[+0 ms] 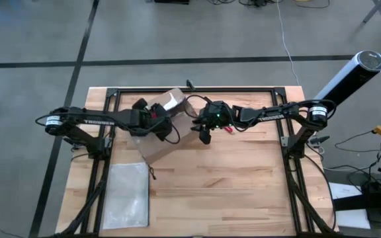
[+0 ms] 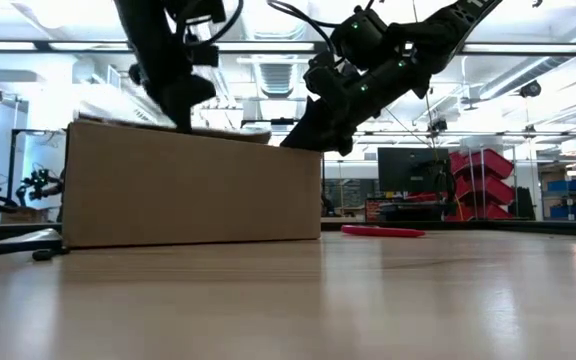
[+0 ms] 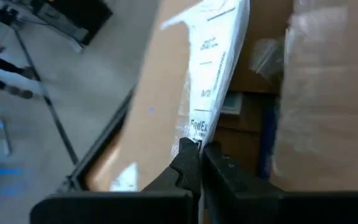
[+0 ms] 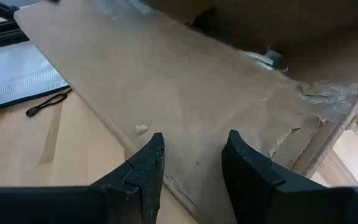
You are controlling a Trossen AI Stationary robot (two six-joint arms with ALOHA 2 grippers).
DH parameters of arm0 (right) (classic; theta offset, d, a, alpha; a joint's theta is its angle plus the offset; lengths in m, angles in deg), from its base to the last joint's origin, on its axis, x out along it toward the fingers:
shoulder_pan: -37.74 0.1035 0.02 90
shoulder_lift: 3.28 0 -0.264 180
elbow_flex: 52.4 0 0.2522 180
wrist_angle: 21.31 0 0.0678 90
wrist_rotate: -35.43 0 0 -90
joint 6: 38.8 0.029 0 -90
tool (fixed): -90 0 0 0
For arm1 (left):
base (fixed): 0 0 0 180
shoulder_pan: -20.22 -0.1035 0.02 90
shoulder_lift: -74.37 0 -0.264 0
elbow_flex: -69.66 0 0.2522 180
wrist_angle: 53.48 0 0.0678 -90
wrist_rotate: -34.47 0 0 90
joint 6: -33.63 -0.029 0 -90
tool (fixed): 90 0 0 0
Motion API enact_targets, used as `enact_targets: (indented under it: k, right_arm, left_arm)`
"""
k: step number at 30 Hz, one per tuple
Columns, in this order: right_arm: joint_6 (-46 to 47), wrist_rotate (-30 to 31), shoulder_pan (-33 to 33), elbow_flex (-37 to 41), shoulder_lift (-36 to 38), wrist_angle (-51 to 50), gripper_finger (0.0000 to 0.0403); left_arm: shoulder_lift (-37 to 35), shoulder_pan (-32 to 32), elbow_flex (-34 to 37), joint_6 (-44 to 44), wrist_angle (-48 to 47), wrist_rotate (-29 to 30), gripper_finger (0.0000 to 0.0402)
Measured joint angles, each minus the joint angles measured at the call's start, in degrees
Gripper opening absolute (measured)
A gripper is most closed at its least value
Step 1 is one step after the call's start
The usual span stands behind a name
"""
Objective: Unpack boxes
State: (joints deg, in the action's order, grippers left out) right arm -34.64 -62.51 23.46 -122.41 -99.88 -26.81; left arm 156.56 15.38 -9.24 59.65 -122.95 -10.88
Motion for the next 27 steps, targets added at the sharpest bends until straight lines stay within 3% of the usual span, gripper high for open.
enact_targets:
  k: [12,27]
  right_arm:
    - [-0.02,-0.04,0.24,-0.05,0.09,-1.39,0.0141]
    - [-2.32,-0.12,3.43,-0.65,1.92,-2.8,0.0147]
  left_arm:
    - [-0.02,-0.04,-8.87,-0.01,-10.05,3.31,0.0]
    - [-0.11,0.02,-12.99,-2.47,-12.62,2.47,0.0]
